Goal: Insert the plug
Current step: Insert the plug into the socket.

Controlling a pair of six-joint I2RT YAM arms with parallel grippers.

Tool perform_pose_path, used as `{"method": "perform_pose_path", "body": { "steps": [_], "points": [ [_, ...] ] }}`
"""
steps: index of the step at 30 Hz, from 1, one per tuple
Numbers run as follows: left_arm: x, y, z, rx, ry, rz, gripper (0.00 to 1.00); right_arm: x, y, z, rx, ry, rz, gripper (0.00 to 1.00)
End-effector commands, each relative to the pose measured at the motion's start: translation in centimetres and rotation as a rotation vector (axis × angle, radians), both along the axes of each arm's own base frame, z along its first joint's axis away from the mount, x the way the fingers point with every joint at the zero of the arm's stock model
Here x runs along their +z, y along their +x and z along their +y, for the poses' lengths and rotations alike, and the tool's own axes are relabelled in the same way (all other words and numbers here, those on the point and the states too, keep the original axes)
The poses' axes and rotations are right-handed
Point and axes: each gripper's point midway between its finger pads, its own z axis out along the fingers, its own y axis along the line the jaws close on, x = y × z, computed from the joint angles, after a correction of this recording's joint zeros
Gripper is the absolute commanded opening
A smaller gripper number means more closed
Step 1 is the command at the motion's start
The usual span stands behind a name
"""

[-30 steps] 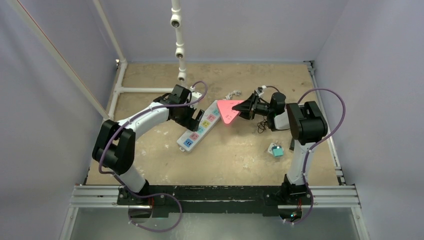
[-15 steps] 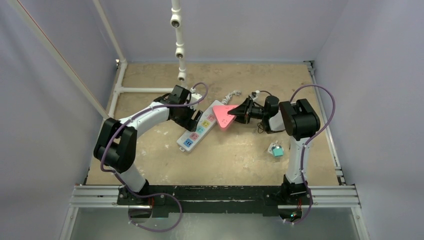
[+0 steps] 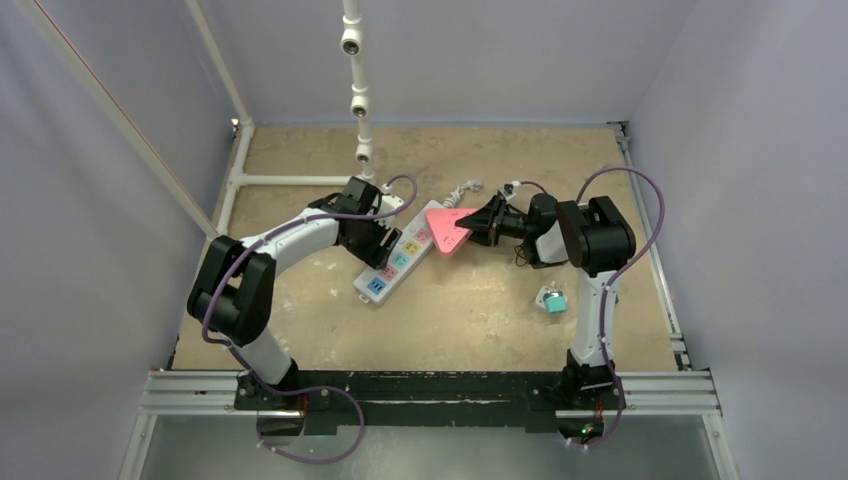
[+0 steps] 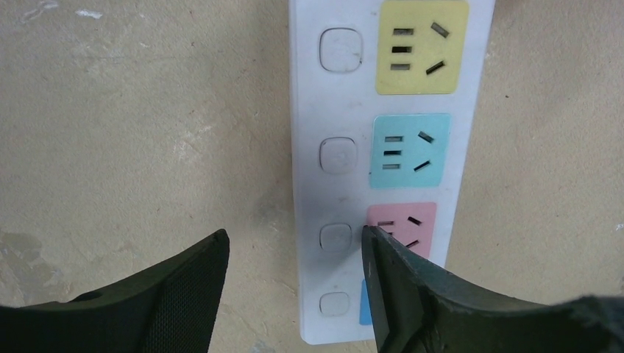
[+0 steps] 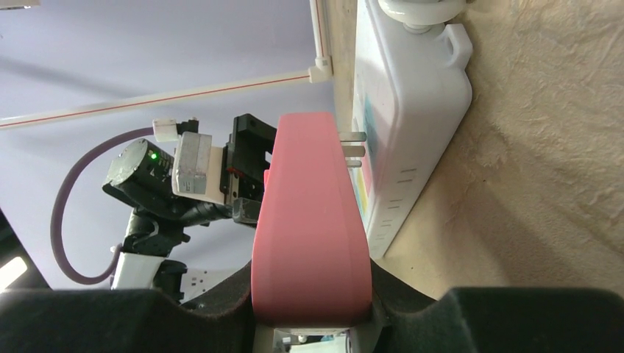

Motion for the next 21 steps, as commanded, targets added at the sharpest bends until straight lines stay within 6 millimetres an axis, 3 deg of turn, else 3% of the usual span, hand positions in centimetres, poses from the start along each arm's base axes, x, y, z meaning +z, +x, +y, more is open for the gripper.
{"method": "perform_pose_path", "body": {
  "steps": [1,14,21],
  "points": [
    [0.2,0.6,0.4,-0.019,0.010,-0.043,0.64,1.5,0.7,0.2,-0.006,0.022,-0.078,0.00],
    [0.2,0.4,0.3,-0.034,0.004,-0.046,0.61,0.3,1.1,0.4,-0.020,0.000,-0.052,0.00],
    [0.2,0.3,0.2,-0.037,0.000,-0.046,0.59,-0.9,0.1,0.6,0.005,-0.028,-0.023,0.00]
  ]
}}
